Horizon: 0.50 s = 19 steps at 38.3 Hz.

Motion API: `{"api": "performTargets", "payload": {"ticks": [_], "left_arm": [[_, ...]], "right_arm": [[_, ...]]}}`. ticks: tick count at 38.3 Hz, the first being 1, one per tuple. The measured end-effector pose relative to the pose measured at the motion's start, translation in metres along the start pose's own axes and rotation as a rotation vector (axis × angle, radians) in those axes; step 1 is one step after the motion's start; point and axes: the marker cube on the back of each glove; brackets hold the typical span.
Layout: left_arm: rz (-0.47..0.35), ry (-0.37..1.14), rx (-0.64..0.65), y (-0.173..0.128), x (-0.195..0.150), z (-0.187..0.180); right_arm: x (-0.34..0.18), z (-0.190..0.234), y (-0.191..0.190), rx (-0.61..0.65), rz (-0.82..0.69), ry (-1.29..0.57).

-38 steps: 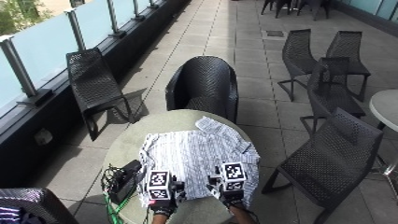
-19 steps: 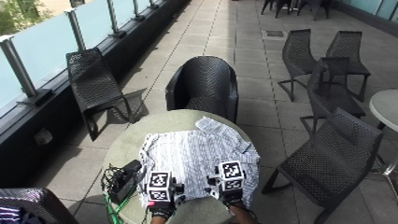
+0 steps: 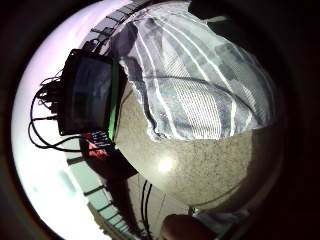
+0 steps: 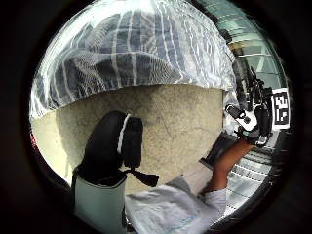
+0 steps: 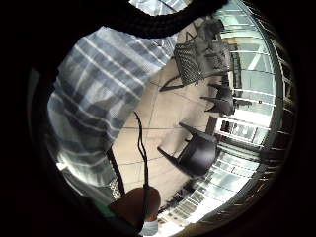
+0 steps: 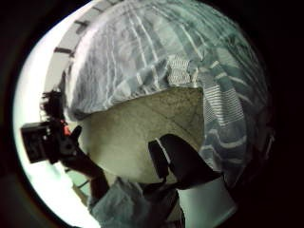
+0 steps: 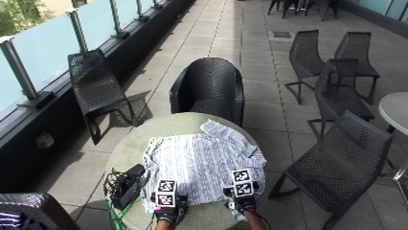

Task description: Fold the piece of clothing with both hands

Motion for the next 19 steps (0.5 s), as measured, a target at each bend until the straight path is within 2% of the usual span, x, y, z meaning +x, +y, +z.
{"api": "performTargets", "payload": {"ticks": [3,6,8,11,13,17,19], "left_arm": [[0.015,0.033,-0.016,-0.013,-0.004,0.014],[0.041,0.113,0.005,-0.028,-0.009,0.029],[0.046,0.148,0.055,-0.036,-0.011,0.035],[0.032,0.107,0.163,-0.036,-0.012,0.025],[0.024,0.050,0.239,-0.035,-0.011,0.016],[0.033,-0.024,0.371,-0.035,-0.008,0.001],[0.044,-0.032,0.391,-0.029,-0.007,-0.008]], "right_arm": [[0.002,0.003,-0.002,-0.012,-0.027,-0.015],[-0.002,-0.021,0.020,0.004,-0.087,-0.102],[-0.004,-0.036,0.033,0.025,-0.109,-0.153],[-0.007,-0.037,0.033,0.064,-0.133,-0.224],[-0.006,-0.027,0.019,0.127,-0.136,-0.244],[0.003,0.007,-0.032,0.367,-0.118,-0.150],[0.004,0.008,-0.036,0.430,-0.126,-0.112]]}}
